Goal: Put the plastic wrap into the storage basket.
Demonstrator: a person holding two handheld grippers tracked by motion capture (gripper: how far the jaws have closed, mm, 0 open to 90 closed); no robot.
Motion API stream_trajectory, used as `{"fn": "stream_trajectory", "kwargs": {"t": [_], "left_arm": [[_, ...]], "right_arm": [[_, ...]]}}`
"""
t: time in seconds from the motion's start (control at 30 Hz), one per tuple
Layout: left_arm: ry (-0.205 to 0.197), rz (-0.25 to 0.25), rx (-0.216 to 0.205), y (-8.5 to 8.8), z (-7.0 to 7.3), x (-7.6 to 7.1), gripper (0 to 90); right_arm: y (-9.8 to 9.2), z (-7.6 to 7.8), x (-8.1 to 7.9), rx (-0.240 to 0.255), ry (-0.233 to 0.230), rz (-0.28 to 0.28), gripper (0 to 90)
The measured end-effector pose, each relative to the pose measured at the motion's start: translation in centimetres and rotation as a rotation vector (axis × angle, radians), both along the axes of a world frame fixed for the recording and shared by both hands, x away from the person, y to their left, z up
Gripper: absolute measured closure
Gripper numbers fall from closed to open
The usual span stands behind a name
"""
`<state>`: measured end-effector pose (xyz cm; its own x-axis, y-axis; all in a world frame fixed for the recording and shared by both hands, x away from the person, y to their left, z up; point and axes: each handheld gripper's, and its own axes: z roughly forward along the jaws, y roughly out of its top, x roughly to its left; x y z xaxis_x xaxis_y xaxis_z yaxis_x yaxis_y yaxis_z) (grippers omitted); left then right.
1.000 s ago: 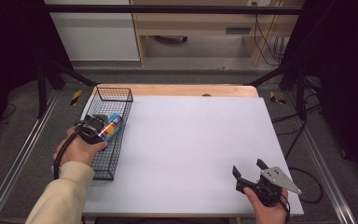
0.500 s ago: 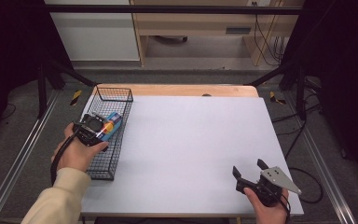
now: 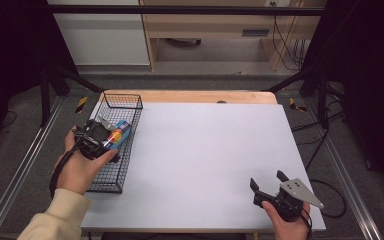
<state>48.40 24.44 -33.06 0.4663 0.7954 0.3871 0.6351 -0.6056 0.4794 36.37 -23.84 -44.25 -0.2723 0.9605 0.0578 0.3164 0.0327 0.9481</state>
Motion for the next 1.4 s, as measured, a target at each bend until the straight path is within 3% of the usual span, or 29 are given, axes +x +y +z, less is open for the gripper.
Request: {"fn": "stream_trajectory", "kwargs": {"t": [0.07, 0.23, 0.37, 0.6, 0.8, 0.97, 1.2, 1.4], "left_arm": [[-0.011, -0.033, -0.025, -0.2, 0.3, -0.4, 5.8], [-0.021, -0.096, -0.038, -1.3, 0.9, -1.3, 5.7], [-0.053, -0.128, -0.052, -2.3, 1.2, -1.9, 6.0], [-0.103, -0.218, -0.063, -5.2, 2.1, -3.3, 6.2], [-0.101, -0.281, -0.098, -7.2, 2.1, -4.1, 6.2], [-0.108, -0.366, -0.119, -9.7, 2.2, -5.2, 6.2], [-0.109, -0.414, -0.145, -11.2, 2.0, -5.9, 6.2], [-0.141, -0.47, -0.224, -12.8, 1.0, -6.1, 6.2]], "right_arm": [[0.0, 0.0, 0.0, -0.003, -0.005, 0.003, 7.4], [-0.1, 0.0, 0.1, -0.004, -0.009, 0.0, 5.3], [-0.2, 0.0, 0.1, -0.002, -0.013, -0.006, 4.7], [-0.4, 0.0, 0.1, -0.005, -0.021, -0.016, 4.0], [-0.5, 0.1, 0.1, -0.005, -0.027, -0.023, 3.5], [-0.5, 0.1, 0.0, -0.004, -0.029, -0.025, 3.4], [-0.6, 0.0, 0.0, -0.008, -0.031, -0.028, 3.2], [-0.7, 0.1, -0.1, -0.008, -0.035, -0.032, 3.1]]}}
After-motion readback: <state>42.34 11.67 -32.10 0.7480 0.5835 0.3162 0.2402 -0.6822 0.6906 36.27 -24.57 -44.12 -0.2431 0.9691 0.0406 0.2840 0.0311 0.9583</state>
